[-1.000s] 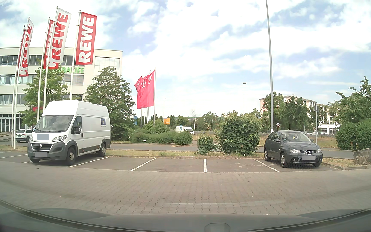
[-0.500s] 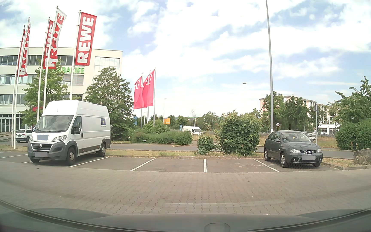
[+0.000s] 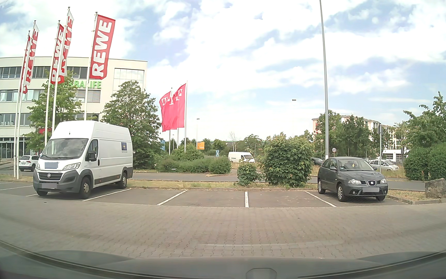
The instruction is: Follow the waypoints while adhering to traffic rules and regulations
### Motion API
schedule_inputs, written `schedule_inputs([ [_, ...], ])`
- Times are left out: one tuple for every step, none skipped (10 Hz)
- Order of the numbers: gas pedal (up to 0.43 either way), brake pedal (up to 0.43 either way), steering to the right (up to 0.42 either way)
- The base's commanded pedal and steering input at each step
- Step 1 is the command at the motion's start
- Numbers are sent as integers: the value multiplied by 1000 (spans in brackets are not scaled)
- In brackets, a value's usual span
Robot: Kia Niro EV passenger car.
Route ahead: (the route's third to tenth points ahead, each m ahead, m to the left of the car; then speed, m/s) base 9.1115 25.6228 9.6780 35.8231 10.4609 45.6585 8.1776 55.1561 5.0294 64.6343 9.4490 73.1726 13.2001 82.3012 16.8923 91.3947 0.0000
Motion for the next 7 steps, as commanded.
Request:
schedule_inputs([
  [0, 384, 1],
  [0, 384, 1],
  [0, 384, 1],
  [0, 384, 1],
  [0, 384, 1],
  [0, 384, 1],
  [0, 384, 1],
])
